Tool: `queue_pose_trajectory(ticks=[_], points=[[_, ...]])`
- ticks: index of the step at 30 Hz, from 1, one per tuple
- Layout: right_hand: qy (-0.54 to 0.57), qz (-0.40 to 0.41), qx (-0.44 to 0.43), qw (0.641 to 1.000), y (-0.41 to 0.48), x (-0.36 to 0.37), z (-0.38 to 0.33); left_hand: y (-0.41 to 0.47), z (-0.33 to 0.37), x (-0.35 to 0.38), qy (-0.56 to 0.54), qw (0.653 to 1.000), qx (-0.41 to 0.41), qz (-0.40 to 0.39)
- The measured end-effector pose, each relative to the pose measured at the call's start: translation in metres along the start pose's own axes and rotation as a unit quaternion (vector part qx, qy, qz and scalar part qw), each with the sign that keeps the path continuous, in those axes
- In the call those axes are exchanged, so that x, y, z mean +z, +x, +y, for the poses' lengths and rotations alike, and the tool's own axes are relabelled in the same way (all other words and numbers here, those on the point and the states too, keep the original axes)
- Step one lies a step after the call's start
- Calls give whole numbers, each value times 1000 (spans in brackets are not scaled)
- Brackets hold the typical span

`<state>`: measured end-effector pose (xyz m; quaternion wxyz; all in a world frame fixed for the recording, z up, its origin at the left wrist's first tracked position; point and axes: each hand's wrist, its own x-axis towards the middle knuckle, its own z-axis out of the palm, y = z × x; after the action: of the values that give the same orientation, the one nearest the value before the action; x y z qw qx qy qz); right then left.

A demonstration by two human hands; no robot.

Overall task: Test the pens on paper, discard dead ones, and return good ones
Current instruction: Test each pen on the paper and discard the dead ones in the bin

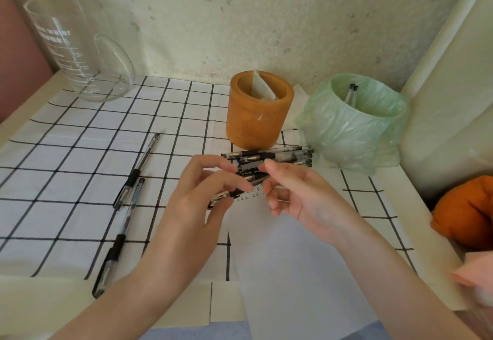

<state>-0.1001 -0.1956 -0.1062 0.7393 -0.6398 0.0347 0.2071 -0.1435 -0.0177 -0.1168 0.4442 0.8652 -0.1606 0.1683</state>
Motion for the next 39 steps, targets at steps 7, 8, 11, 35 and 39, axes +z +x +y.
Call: queue_pose_trajectory(ticks=[7, 8, 11, 35, 39], points=[[-49, 54, -61, 995, -9, 3, 5, 4, 10, 2, -157, 976, -130, 75], [-72, 70, -75, 992, -11, 4, 7, 4, 10, 3, -185, 967, -154, 87], [-66, 94, -89, 989, -13, 6, 13, 4, 9, 7, -225, 950, -195, 93], [-103, 61, -157, 980, -17, 8, 11, -6, 9, 18, -161, 955, -215, -128], [-92, 35, -132, 986, -19, 4, 8, -2, 12, 18, -164, 957, -201, -130]])
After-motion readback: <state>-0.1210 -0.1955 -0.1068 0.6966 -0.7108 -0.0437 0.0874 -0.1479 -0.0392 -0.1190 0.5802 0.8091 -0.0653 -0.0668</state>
